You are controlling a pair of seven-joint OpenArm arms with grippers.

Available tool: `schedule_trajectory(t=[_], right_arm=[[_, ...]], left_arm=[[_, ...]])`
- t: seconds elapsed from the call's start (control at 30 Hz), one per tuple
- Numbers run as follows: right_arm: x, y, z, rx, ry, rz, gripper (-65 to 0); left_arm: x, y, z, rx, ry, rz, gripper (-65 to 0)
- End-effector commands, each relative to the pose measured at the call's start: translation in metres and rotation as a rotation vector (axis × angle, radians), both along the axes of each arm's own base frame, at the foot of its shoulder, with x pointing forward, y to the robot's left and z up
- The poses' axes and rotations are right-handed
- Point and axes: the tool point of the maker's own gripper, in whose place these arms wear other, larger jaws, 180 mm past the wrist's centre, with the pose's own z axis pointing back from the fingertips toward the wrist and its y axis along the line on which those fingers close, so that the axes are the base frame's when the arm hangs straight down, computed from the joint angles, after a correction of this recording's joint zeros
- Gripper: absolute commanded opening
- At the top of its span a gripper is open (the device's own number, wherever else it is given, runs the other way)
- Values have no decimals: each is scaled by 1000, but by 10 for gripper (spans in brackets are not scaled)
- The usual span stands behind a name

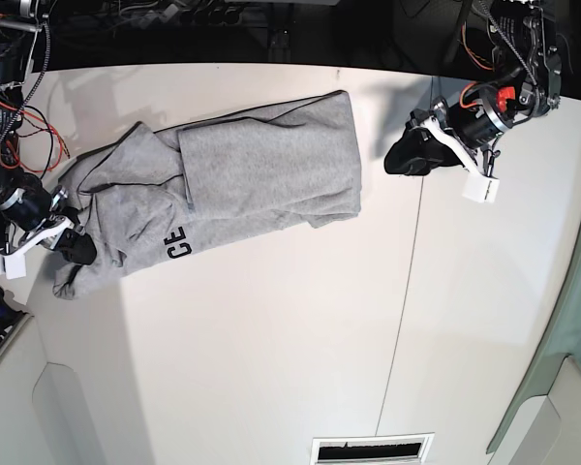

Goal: Layout the t-shirt on the table in an organized manner, then fold the t-shirt properly

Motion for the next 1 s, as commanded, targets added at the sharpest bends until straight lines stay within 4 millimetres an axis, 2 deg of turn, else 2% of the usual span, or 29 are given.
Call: schedule_trajectory(t=[0.0, 0.1, 0.2, 0.43, 0.53, 0.73, 0.9, 0.93, 0.97], right_arm=[[14, 3, 26, 14, -80, 11, -650], [13, 29, 41, 48, -117, 56, -650], [5, 57, 45, 75, -129, 96, -650], [-34, 123, 43, 172, -138, 157, -650], [-52, 150, 36, 184, -118, 200, -650], [-66, 199, 31, 220, -102, 284, -650], [-83, 250, 26, 196, -83, 432, -650], [-89, 259, 24, 179, -74, 467, -619], [-96, 268, 19, 159, -55, 512, -536]], left_arm=[[5, -4, 10, -25, -41, 5, -387], [2, -18, 8, -64, -34, 14, -387], [1, -34, 6, -82, -33, 6, -387], [-4, -72, 2, -85, -34, -90, -387], [-6, -87, 4, -96, -46, -126, -387], [-6, -103, 5, -107, -53, -146, -387], [-6, -104, 5, -108, -53, -146, -387], [-6, -103, 4, -98, -52, -147, -387], [-6, -102, 3, -89, -50, -150, -387]])
